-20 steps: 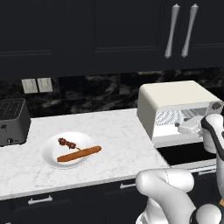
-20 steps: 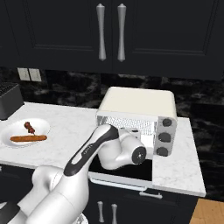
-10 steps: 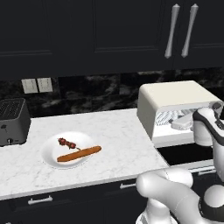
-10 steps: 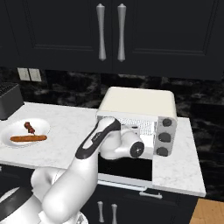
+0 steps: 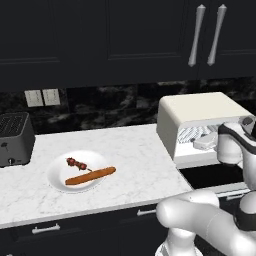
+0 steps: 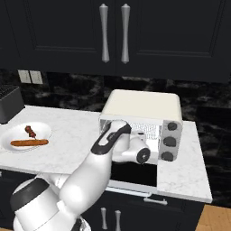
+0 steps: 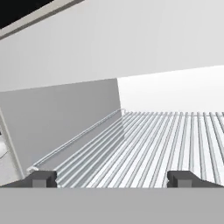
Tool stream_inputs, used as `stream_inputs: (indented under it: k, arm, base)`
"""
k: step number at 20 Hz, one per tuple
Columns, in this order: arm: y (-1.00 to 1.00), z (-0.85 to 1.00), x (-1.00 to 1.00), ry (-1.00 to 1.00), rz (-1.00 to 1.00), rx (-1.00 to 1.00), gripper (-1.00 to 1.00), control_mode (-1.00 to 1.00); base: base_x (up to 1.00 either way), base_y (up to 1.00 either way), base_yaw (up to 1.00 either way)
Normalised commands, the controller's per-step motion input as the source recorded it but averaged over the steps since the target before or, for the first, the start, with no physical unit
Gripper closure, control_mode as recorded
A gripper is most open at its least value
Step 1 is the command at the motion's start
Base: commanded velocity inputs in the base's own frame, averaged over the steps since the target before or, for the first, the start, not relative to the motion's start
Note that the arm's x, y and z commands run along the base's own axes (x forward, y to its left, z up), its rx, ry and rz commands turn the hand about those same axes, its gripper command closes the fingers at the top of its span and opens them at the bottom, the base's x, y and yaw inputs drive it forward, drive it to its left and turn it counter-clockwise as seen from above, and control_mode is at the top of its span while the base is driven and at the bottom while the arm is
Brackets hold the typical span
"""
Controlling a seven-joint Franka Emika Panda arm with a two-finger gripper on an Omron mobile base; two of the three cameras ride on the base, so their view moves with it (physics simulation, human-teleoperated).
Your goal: Pick up the kebab skewer and baguette bread, and place them inside the toaster oven. Close the toaster oven door and start by setting the timer.
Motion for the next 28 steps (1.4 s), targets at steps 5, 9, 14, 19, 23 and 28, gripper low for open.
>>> stream_inputs:
  k: [5, 9, 14, 19, 23, 28]
  arm:
    - [-0.13, -0.24, 0.27, 0.0, 0.0, 0.0, -1.0, -1.0]
    - [-0.07, -0.28, 0.16, 0.0, 0.0, 0.0, -1.0, -1.0]
    - [-0.02, -0.81, -0.54, 0.02, 0.0, 0.0, -1.0, -1.0]
    - [0.0, -0.6, -0.92, 0.17, 0.0, 0.0, -1.0, -1.0]
    - [0.0, -0.23, -0.86, 0.35, 0.0, 0.0, -1.0, -1.0]
    - [0.0, -0.24, -0.82, 0.36, 0.0, 0.0, -1.0, -1.0]
  base:
    - [0.0, 0.0, 0.0]
    - [0.0, 0.0, 0.0]
    - [0.0, 0.0, 0.0]
    - [0.0, 0.0, 0.0]
    - [0.0, 0.0, 0.0]
    - [0.0, 0.0, 0.0]
